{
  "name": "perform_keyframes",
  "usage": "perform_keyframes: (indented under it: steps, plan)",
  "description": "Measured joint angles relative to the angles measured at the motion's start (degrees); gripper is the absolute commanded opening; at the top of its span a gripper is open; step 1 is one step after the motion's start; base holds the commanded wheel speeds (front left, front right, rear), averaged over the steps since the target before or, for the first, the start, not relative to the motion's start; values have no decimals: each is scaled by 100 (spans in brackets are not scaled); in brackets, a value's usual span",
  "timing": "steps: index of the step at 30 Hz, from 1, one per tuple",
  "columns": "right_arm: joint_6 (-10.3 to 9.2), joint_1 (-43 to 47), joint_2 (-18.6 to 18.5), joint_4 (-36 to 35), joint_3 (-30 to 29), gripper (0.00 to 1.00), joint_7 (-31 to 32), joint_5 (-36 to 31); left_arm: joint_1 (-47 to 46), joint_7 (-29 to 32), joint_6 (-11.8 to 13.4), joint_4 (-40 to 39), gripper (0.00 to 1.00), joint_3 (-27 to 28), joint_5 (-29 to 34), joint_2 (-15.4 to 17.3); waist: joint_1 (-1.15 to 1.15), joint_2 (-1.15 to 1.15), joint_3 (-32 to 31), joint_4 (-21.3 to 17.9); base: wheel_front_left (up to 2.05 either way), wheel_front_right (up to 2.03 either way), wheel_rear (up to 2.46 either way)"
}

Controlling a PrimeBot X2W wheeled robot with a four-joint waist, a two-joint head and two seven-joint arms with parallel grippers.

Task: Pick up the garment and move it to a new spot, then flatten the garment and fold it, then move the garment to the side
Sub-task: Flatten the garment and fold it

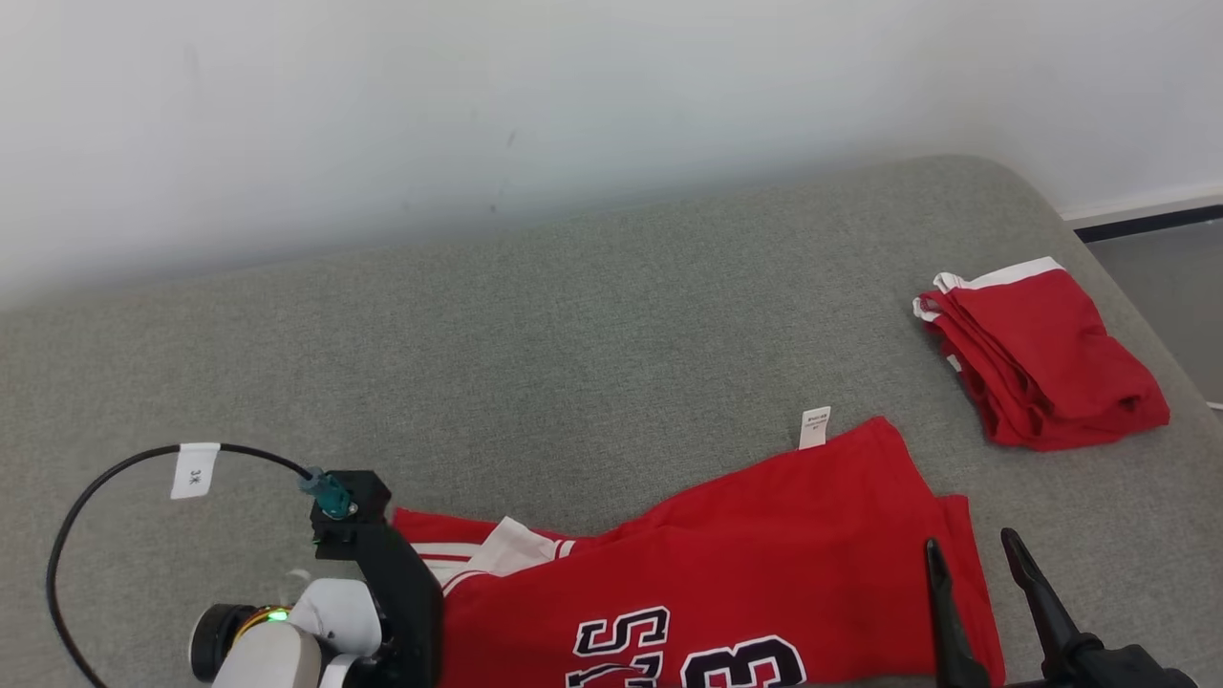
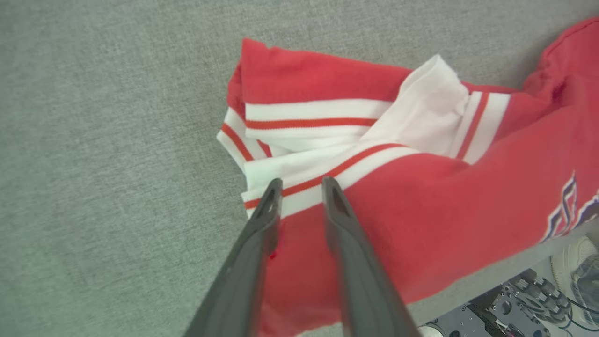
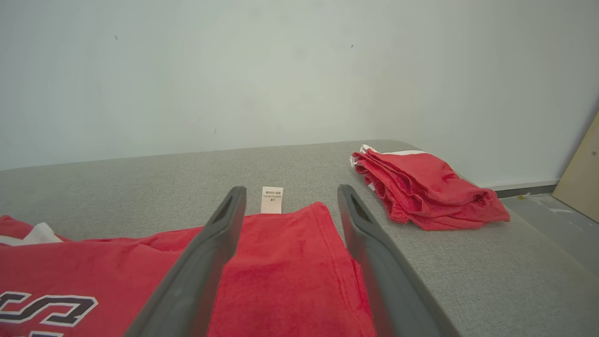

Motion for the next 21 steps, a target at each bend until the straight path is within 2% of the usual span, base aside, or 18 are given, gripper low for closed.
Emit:
perform_keyframes:
  steps: [2, 4, 5, 10, 17, 18, 19, 21]
  plan:
    - [0, -5, 1, -8, -2, 100, 0, 0, 28, 85, -45, -68, 38, -68, -47, -33, 0, 0, 18, 16, 0, 0, 0]
    - [0, -10, 2, -11, -16, 100, 0, 0, 58, 162, -67, -147, 20, -136, -87, -59, 0, 0, 33, 36, 0, 0, 0]
    - [1, -12, 3, -12, -20, 100, 0, -1, 69, 177, -77, -175, 0, -155, -88, -60, 0, 0, 39, 48, 0, 0, 0]
    - [1, -32, 9, -12, -10, 100, 0, -1, 111, 115, 57, -226, 0, -158, -14, 12, 0, 0, 55, 75, 0, 0, 0]
    - [1, -53, 19, 5, 7, 100, 9, -1, 118, 49, 93, -261, 0, -157, -18, 33, 0, 0, 42, 88, 0, 0, 0]
    - [1, -53, 21, 10, 8, 100, 10, -1, 119, 23, 111, -266, 2, -154, -15, 40, 0, 0, 38, 88, 0, 0, 0]
    - [1, -53, 22, 15, 9, 100, 11, -1, 118, -55, 124, -281, 100, -151, 10, 57, 0, 0, 35, 89, 0, 0, 0]
    - [0, -57, 25, 23, 13, 100, 18, -1, 103, -153, 167, -288, 100, -135, 51, 86, 0, 0, 30, 89, 0, 0, 0]
